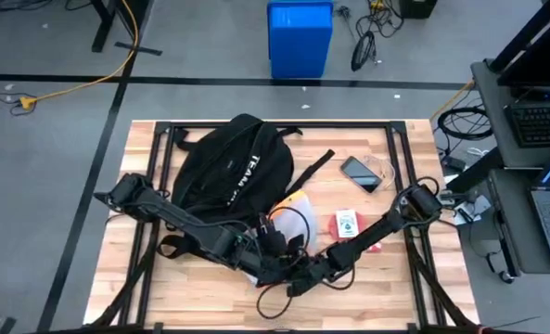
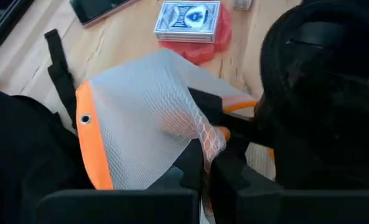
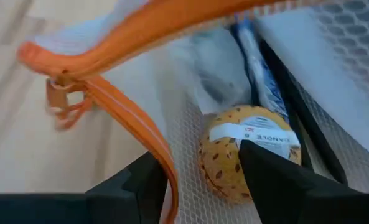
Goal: Unpack backpack
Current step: Remove the scented candle from the orange zip bag
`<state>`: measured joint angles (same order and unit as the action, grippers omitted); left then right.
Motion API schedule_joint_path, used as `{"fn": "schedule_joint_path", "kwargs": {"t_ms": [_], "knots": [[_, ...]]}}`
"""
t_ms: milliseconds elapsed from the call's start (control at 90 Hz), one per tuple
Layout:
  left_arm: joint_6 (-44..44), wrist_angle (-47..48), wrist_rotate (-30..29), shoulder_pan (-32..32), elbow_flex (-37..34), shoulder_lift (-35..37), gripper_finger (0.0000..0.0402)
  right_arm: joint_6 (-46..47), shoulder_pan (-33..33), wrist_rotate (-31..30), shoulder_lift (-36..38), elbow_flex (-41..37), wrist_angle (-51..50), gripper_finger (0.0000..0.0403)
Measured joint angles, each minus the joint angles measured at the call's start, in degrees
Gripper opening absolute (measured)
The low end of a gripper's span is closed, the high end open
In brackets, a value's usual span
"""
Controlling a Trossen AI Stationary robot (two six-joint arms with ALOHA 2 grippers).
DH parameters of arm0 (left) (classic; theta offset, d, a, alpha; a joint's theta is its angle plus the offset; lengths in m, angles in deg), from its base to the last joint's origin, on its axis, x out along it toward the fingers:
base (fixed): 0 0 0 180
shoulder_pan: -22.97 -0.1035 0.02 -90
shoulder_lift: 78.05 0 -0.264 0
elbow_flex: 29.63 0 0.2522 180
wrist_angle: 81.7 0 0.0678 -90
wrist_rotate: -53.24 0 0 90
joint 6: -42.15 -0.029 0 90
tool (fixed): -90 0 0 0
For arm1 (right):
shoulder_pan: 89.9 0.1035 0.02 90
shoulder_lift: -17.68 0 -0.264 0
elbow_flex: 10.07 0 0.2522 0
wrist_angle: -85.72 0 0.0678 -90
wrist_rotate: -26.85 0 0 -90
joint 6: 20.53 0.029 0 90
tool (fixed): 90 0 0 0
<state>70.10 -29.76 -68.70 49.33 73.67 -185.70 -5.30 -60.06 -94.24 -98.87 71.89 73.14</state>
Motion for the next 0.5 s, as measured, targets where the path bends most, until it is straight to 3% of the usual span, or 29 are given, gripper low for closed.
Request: {"fn": "schedule_joint_path", "kwargs": {"t_ms": [367,500], "knots": [[-0.2,0.3,0.4,0.3,0.0,0.0,0.0000,-0.2,2.7,2.4,5.2,-0.1,-0.8,0.0210],[-0.2,0.1,0.4,0.3,0.0,0.0,0.0000,3.1,1.7,-4.1,4.8,-0.1,-0.5,0.0212]]}}
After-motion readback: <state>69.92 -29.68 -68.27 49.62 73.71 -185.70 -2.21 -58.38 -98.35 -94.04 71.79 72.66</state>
